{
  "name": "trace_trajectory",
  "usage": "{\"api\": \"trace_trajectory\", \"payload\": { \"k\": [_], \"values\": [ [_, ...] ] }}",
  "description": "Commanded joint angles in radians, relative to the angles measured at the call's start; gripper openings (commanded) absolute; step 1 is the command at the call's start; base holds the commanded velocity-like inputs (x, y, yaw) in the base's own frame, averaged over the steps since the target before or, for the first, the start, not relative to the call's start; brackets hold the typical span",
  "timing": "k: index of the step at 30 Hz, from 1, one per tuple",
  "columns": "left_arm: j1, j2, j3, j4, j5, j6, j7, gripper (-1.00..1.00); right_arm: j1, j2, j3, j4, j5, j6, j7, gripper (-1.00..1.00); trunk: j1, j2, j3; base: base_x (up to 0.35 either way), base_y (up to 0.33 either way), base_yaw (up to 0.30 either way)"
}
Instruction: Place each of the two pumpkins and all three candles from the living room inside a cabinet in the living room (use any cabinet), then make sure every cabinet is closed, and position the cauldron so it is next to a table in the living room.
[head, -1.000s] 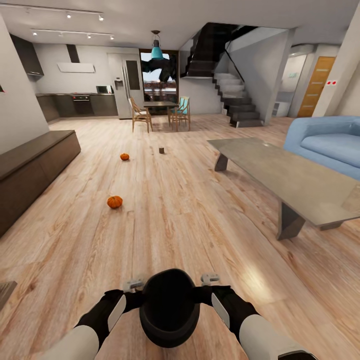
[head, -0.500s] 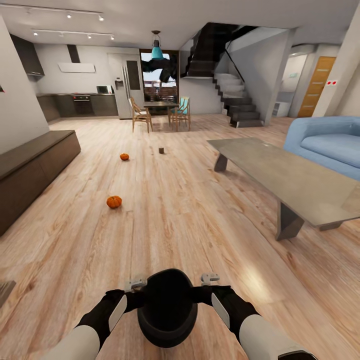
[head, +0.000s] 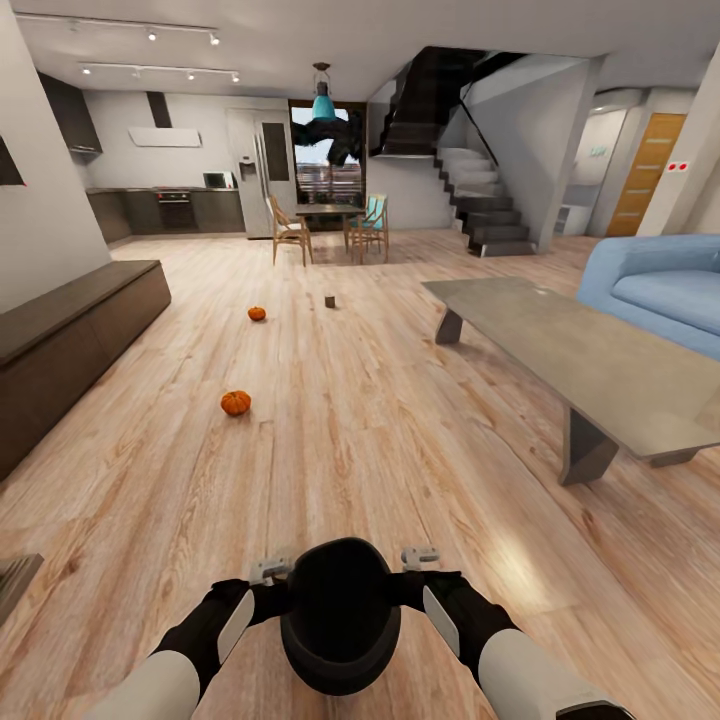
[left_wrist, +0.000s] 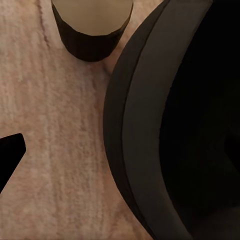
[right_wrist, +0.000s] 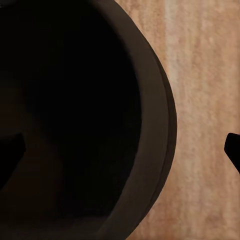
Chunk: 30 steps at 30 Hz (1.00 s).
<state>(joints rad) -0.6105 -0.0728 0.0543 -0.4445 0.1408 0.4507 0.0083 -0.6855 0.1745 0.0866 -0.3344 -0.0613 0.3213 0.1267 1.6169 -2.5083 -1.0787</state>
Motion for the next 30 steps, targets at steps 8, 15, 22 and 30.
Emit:
{"api": "trace_trajectory", "payload": {
  "k": [8, 15, 22, 30],
  "values": [
    [0.0, -0.001, 0.006, -0.002, 0.007, 0.006, 0.001, 1.0, 0.0, 0.0, 0.002, -0.002, -0.006, 0.007, 0.0, 1.0, 0.0, 0.0, -0.001, -0.026, -0.076, 0.001],
    [0.0, 0.0, 0.005, -0.002, 0.007, 0.006, 0.001, 1.0, 0.0, 0.0, 0.002, -0.002, -0.006, 0.007, 0.001, 1.0, 0.0, 0.0, -0.001, -0.003, -0.009, 0.0],
    [0.0, 0.0, 0.005, -0.003, 0.006, 0.006, 0.001, 1.0, 0.0, 0.0, 0.002, -0.002, -0.006, 0.007, 0.001, 1.0, 0.002, -0.002, -0.02, 0.0, 0.0, 0.0],
    [0.0, 0.001, 0.005, -0.003, 0.008, 0.006, 0.001, 1.0, 0.0, 0.0, 0.002, -0.002, -0.006, 0.007, 0.002, 1.0, 0.003, -0.002, -0.028, 0.0, 0.0, 0.0]
  ]
}}
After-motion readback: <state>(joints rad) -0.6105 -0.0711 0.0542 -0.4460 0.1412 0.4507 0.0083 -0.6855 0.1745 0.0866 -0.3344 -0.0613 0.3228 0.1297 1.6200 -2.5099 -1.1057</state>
